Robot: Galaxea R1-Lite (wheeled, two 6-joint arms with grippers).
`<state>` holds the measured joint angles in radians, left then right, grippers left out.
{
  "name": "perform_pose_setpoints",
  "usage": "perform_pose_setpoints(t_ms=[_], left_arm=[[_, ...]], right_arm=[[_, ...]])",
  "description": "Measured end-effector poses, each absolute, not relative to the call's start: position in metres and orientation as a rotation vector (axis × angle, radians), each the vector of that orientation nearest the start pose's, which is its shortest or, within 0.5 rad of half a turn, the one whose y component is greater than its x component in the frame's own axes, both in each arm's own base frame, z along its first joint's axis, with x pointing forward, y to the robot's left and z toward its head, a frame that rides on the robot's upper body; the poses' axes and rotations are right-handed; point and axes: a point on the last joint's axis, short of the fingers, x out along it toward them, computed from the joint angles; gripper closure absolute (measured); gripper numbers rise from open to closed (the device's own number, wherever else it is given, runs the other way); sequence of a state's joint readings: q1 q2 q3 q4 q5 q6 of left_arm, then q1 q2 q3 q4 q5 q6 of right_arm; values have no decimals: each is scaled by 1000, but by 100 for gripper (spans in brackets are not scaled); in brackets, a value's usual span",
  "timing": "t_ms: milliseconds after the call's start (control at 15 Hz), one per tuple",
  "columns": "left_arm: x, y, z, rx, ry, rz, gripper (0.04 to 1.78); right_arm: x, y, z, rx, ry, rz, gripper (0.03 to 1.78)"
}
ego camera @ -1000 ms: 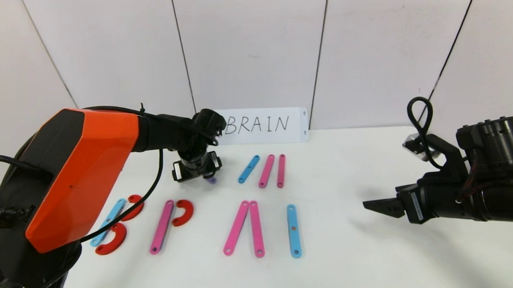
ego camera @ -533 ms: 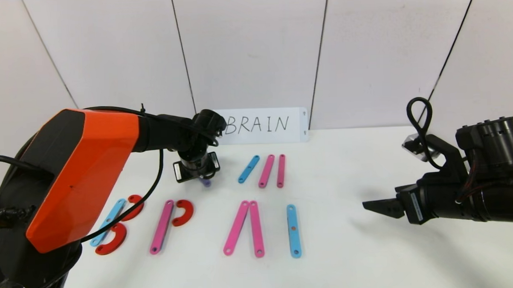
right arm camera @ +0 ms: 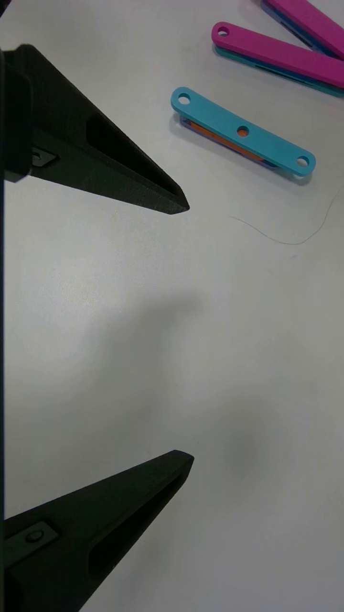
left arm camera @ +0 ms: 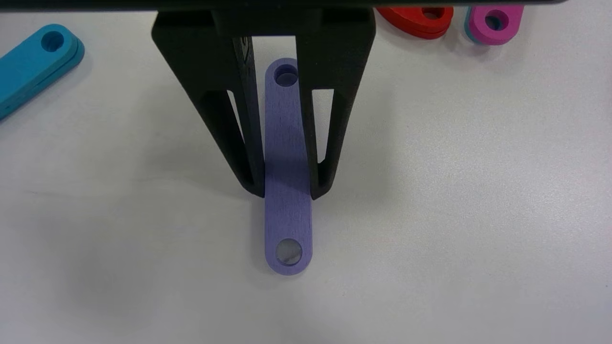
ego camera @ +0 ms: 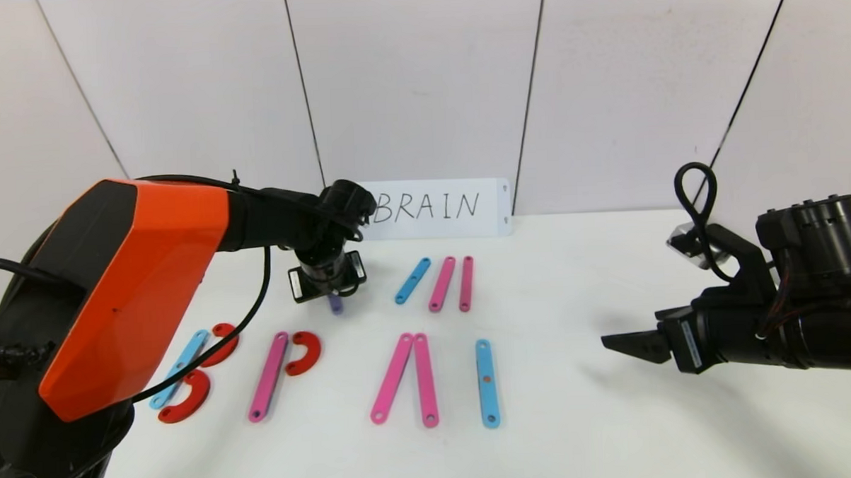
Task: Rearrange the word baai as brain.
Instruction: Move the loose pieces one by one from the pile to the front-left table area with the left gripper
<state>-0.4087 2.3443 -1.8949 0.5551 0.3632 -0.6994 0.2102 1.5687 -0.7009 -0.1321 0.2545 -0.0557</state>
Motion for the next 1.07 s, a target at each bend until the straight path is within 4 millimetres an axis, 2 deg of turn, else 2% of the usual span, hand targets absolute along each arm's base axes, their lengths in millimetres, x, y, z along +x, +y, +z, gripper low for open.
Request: perform_pose_setpoints(t_ms=[267,600,800,1067], left_arm=[[410,-169,142,-333,871,311,155],[364,-152,194,-359,919,350,155],[343,-143,203,-354,922,361,155],[319,-141,202,-399,941,399,155]], right_arm=[[238,57,148,-35,729,465,8],[238,58,147,-35,732,469,8],[239,59,145,-37,740,474,8],[240,60,143,-38,747,473,8]])
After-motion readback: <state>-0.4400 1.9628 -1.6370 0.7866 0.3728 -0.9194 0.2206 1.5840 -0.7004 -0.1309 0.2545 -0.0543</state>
